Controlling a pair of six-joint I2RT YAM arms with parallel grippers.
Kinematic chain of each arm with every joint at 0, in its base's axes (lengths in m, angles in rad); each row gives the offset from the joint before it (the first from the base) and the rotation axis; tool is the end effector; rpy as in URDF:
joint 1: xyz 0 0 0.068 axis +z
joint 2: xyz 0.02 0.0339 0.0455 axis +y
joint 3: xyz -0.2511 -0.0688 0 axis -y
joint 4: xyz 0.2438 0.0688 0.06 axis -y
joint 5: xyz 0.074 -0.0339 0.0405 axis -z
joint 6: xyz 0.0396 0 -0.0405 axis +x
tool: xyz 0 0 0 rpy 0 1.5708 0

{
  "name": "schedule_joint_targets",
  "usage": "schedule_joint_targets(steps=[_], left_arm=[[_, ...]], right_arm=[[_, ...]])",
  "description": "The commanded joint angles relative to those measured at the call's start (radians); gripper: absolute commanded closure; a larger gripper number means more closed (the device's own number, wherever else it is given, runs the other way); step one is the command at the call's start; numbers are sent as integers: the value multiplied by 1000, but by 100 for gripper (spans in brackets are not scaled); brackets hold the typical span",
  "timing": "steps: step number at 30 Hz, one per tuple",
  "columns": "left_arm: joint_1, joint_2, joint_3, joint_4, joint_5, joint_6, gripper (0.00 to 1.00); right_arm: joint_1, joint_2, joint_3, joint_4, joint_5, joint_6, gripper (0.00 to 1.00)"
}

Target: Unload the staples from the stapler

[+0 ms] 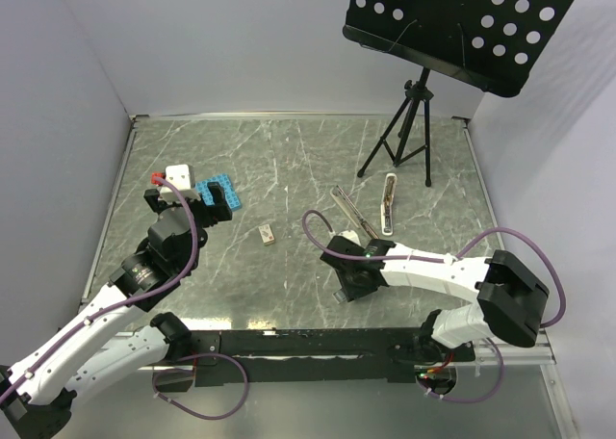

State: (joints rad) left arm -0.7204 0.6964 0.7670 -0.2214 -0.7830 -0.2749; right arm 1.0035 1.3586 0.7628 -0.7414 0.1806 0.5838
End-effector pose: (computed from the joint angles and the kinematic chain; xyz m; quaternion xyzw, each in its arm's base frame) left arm 0.1441 -0.0893 0.3363 -0.0877 0.7386 -0.0333 0.6676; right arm 0.1289 0.1891 0.1619 -0.1958 0.9696 0.0199 0.1452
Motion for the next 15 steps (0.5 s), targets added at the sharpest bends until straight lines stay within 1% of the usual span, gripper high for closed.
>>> schedule_joint_targets(steps=[1, 8, 15], left_arm=[[-2, -3, 8, 25, 1, -3, 1], [-2, 0, 6, 25, 1, -3, 1], [-4, 2, 8, 24, 1, -4, 1]], right_arm=[[7, -12, 23, -44, 31, 30, 61], [6, -9, 17, -27, 23, 27, 60], [7, 36, 24, -3, 36, 21, 61]])
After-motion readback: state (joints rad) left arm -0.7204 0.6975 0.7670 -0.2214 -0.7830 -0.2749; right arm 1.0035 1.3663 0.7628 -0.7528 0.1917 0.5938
